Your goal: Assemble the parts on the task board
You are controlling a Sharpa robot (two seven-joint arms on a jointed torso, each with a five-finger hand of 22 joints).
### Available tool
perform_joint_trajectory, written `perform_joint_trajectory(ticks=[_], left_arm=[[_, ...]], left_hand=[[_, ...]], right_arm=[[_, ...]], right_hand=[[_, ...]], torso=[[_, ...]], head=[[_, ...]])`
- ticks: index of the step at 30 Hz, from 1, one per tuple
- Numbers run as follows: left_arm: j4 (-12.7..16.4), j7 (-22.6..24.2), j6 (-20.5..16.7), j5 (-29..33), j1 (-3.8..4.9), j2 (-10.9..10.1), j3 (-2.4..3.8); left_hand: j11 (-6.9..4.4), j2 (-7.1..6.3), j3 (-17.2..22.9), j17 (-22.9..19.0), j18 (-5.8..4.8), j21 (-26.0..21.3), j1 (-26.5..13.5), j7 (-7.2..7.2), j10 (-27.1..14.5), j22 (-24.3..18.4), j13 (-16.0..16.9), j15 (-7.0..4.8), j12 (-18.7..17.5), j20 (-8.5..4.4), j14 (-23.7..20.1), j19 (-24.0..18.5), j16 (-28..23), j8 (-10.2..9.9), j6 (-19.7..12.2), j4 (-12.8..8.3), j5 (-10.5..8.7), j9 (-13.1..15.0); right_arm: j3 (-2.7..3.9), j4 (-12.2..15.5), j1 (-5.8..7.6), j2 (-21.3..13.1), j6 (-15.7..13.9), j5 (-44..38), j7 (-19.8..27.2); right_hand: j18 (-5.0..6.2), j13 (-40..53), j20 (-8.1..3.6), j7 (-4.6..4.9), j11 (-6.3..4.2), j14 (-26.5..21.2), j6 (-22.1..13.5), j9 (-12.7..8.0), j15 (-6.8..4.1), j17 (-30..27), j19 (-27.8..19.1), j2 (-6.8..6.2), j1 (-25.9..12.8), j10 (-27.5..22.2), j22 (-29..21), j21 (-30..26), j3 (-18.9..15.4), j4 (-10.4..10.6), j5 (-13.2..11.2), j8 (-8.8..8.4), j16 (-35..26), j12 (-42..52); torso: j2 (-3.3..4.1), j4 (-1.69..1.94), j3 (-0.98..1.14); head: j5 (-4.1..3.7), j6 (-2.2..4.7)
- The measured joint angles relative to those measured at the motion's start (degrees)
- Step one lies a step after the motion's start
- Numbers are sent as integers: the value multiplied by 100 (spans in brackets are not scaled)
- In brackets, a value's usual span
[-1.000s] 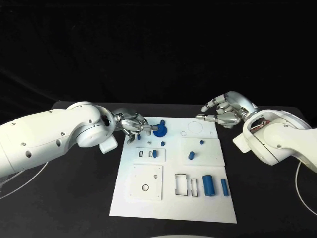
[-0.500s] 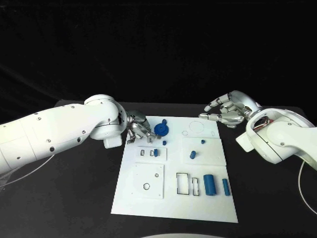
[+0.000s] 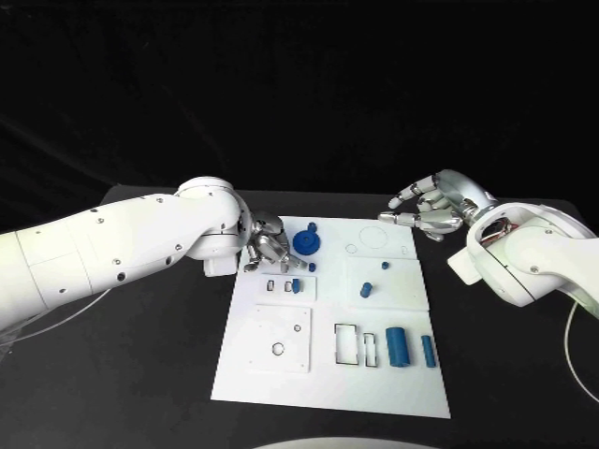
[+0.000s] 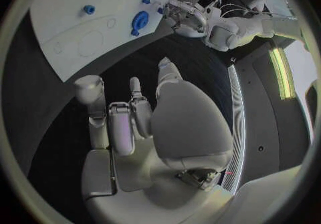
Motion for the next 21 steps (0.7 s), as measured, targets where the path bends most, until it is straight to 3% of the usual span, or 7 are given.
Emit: perform_joint_trajectory(ticks=[2,5,8,13,17,19,21], left_arm=[[-29,-10,34,5,0,23,-7],[-64,-27,82,24,0,46,-14],[-87,-39,128,56,0,63,-18],[-109,-52,220,122,0,96,-23],[-133,-65,304,174,0,127,-33],[-145,-71,341,195,0,139,-38],[-161,-79,378,216,0,154,-46]], left_hand=[[36,27,0,0,0,-58,27,40,-305,-119,-403,10,-279,11,-10,-72,0,-71,-109,0,0,5],[93,95,0,0,0,-74,95,114,-843,-154,-1169,55,-834,35,-8,-24,23,-173,-221,0,0,3],[149,145,0,0,0,184,166,176,-1269,310,-1799,83,-1324,58,-20,371,22,-291,-340,0,0,-35],[169,184,0,-1,-179,605,230,204,-1308,1071,-1955,86,-1435,65,-17,833,73,-363,-368,0,0,-78],[169,184,0,-1,-179,770,230,204,-1307,1376,-1972,103,-1435,69,0,976,73,-363,-368,0,0,-86],[182,187,0,-1,-267,856,234,204,-1291,1531,-1929,103,-1413,69,0,1049,73,-363,-368,0,0,-86],[175,206,0,-1,-266,952,252,204,-1208,1701,-1836,103,-1335,53,0,1122,73,-363,-368,0,0,-86]], right_arm=[[-2,-16,0,5,-31,39,40],[-4,-43,0,12,-113,155,144],[-7,-66,0,17,-211,305,273],[-9,-85,0,19,-344,498,445],[-10,-92,0,19,-426,607,547],[-10,-94,0,16,-453,644,582],[-11,-98,0,13,-476,679,616]], right_hand=[[215,-501,1,0,-1,-61,-114,37,-34,-749,-485,90,90,-463,-785,-1122,-15,-15,0,75,-503,-871],[255,-1506,20,19,11,-354,-214,73,-34,-1837,-685,132,216,-1036,-1294,-1862,-16,-15,0,157,-1330,-2052],[256,-2467,38,38,24,-548,-313,105,-24,-2697,-703,173,315,-1451,-1612,-2278,-16,-15,0,265,-2158,-3008],[255,-2746,41,27,14,-554,-324,113,-18,-2900,-699,173,315,-1500,-1736,-2423,-16,-15,0,291,-2417,-3218],[256,-2788,44,35,5,-554,-350,113,-18,-2930,-665,152,337,-1509,-1764,-2430,-15,-15,0,312,-2460,-3219],[256,-2789,45,35,5,-554,-350,113,-18,-2931,-665,152,337,-1509,-1764,-2430,-15,-16,0,312,-2460,-3219],[255,-2805,45,35,5,-554,-350,120,-18,-2930,-665,152,337,-1509,-1776,-2468,-15,-16,0,312,-2460,-3219]], torso=[[1,-3,0],[1,-3,0],[2,-3,0],[3,-2,0],[3,-3,1],[4,-6,1],[4,-7,1]], head=[[0,-4],[0,-14],[-5,-26],[-6,-38],[-5,-51],[-4,-54],[-3,-58]])
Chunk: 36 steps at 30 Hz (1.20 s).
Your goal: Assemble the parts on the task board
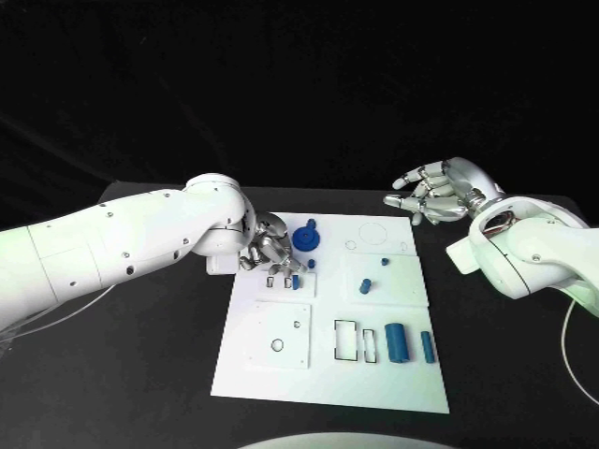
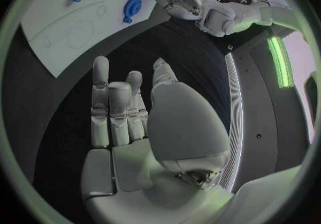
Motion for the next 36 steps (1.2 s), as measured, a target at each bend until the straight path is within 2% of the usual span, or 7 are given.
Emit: perform_joint_trajectory(ticks=[4,6,8,22,24,26,36], left_arm=[[-19,-13,46,30,-1,21,-13],[-26,-18,59,41,-2,26,-15],[-32,-23,70,50,-2,30,-17],[-24,-44,123,84,-2,40,-23],[-24,-46,137,87,-3,42,-24],[-25,-47,147,90,-3,44,-25],[-44,-52,189,100,-7,63,-39]], left_hand=[[-13,12,0,0,-1,145,-12,-31,173,263,221,0,181,-1,0,102,0,0,32,0,0,0],[-27,31,0,0,-92,200,-31,-62,320,351,391,0,321,-3,0,103,0,0,85,0,0,3],[-36,31,0,0,-92,207,-31,-70,406,407,525,0,430,-22,0,121,0,8,116,0,0,16],[-71,55,0,-1,-92,256,-7,-90,439,501,633,0,530,-13,0,152,0,58,136,0,0,52],[-61,55,0,-1,-92,281,-7,-93,480,517,691,0,573,-23,0,161,0,69,139,0,0,66],[-82,83,0,-1,-92,281,22,-111,630,538,894,0,733,-23,0,161,0,112,157,0,0,91],[-89,83,0,-1,-92,313,22,-132,683,570,1040,0,839,-23,0,161,0,164,177,0,0,133]], right_arm=[[-1,-4,0,-1,-27,44,42],[-2,-7,0,0,-33,58,54],[-3,-11,0,3,-39,70,65],[-7,-42,0,23,-43,103,76],[-8,-46,0,27,-42,105,76],[-9,-50,0,31,-40,106,74],[-15,-80,-1,51,-33,109,63]], right_hand=[[0,-16,0,0,0,0,0,0,0,-7,0,0,0,0,-14,-1,0,0,0,19,-38,0],[0,-16,0,0,0,0,0,0,0,-7,0,0,0,0,-15,-1,0,0,0,19,-44,0],[0,-25,0,0,0,0,0,3,0,-7,0,0,0,0,-22,-18,0,0,0,19,-44,0],[0,-58,2,-1,-1,0,-1,10,0,8,39,0,0,1,-42,-51,1,0,0,63,-44,0],[0,-58,2,-1,0,0,-1,10,0,8,39,0,0,1,-42,-51,1,0,0,63,-44,0],[0,-58,2,-1,0,1,-1,10,0,8,38,0,0,1,-42,-51,1,-1,0,63,-44,0],[0,-84,2,-1,0,1,-1,16,0,-30,38,0,0,1,-62,-71,1,-1,0,63,-123,0]], torso=[[0,-2,3],[0,-2,3],[-1,-1,3],[-4,8,2],[-4,8,2],[-4,8,2],[-4,9,5]], head=[[-5,-14],[-9,-18],[-14,-20],[-13,-44],[-11,-49],[-9,-58],[-7,-67]])
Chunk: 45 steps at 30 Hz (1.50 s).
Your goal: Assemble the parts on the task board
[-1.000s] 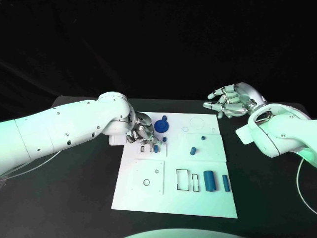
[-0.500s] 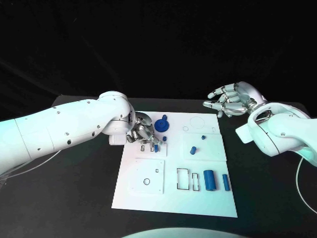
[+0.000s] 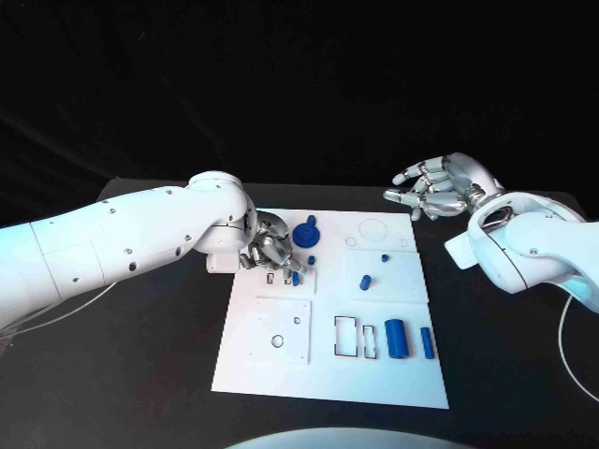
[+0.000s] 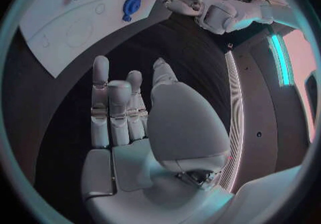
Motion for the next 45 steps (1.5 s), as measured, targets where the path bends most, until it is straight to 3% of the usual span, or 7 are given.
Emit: perform_joint_trajectory(ticks=[30,45], left_arm=[[-81,-5,48,56,-12,69,-11],[-88,-7,87,78,-15,77,-12]], left_hand=[[0,30,38,0,1,27,136,0,-1,51,12,-21,61,0,-21,0,0,43,0,-4,0,69],[-22,94,402,0,1,72,576,-22,-23,83,20,-43,84,0,2,-1,0,71,-23,-17,0,150]], right_arm=[[-7,-21,-3,28,29,0,-16],[-7,-21,-4,30,57,0,-30]], right_hand=[[0,-27,-20,-9,1,0,-9,6,0,-32,20,23,23,2,-25,-25,0,0,0,23,-45,-23],[0,-27,-20,-9,2,0,-9,5,0,-32,20,23,23,2,-25,-24,0,0,0,22,-45,-23]], torso=[[6,-2,-5],[1,-1,-3]], head=[[-3,-54],[-3,-85]])
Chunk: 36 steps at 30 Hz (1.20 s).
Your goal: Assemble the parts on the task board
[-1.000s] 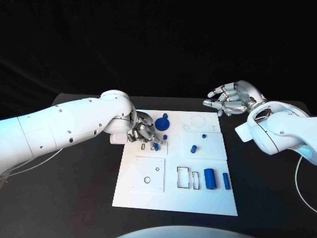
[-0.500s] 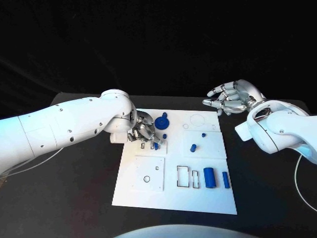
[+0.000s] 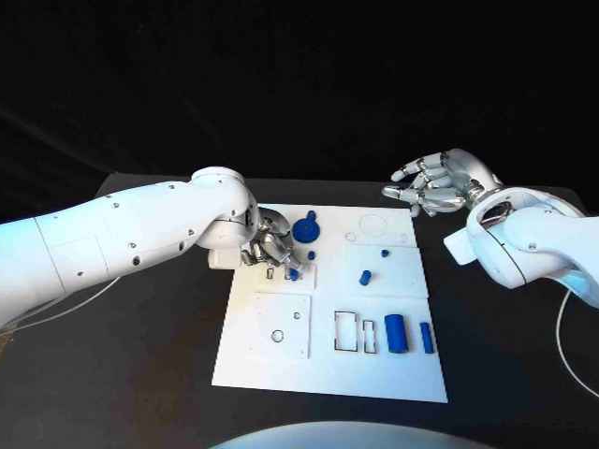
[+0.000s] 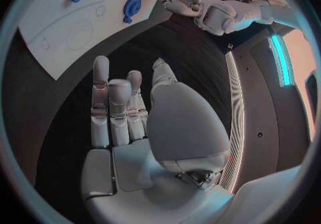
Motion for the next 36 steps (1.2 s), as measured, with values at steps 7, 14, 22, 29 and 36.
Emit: perform_joint_trajectory(ticks=[7,14,22,29,36], left_arm=[[-3,8,12,40,5,1,5],[-1,8,12,99,-4,-4,-1],[121,14,-34,239,-7,-104,3],[346,25,-192,385,-8,-317,42],[540,38,-468,422,-10,-482,50]], left_hand=[[-30,-90,612,0,-1,15,358,-10,-31,28,-42,-21,0,0,-21,0,0,-7,-53,-26,20,27],[-30,-315,1436,0,0,22,477,9,-31,65,-56,-21,26,0,-21,0,0,56,-96,184,37,179],[-39,-468,1891,0,0,22,325,4,23,65,1,-20,78,0,-22,0,0,202,-143,206,36,377],[-40,-569,2051,0,-1,22,223,5,105,54,55,-20,112,0,-22,0,0,265,-144,160,35,457],[-78,-715,2303,0,0,22,25,-21,231,31,163,-20,213,-22,-22,-22,0,294,-118,32,36,542]], right_arm=[[0,2,0,-2,6,0,-4],[-1,2,0,-3,10,-1,-6],[-1,7,-1,-7,18,-1,-7],[-2,11,-2,-15,25,-2,-7],[-2,12,-3,-23,26,-2,-6]], right_hand=[[0,-17,0,0,1,0,0,-1,0,-8,0,0,0,1,-13,0,0,0,0,22,-22,0],[0,-16,0,0,7,0,0,-1,0,-8,0,0,0,7,-13,0,0,0,0,22,-22,0],[0,-21,0,0,8,0,0,-2,0,-8,0,0,0,8,-18,-17,0,0,0,22,-22,0],[0,-25,0,0,8,0,0,-2,0,-8,0,0,0,8,-20,-33,0,0,0,22,-22,0],[0,-39,21,-1,8,0,0,-3,0,-15,20,0,0,8,-27,-33,0,0,0,22,-44,0]], torso=[[-2,-1,3],[-2,-2,2],[-2,-5,0],[-7,10,-1],[-10,11,2]], head=[[4,-2],[7,-2],[16,4],[15,-2],[32,-4]])
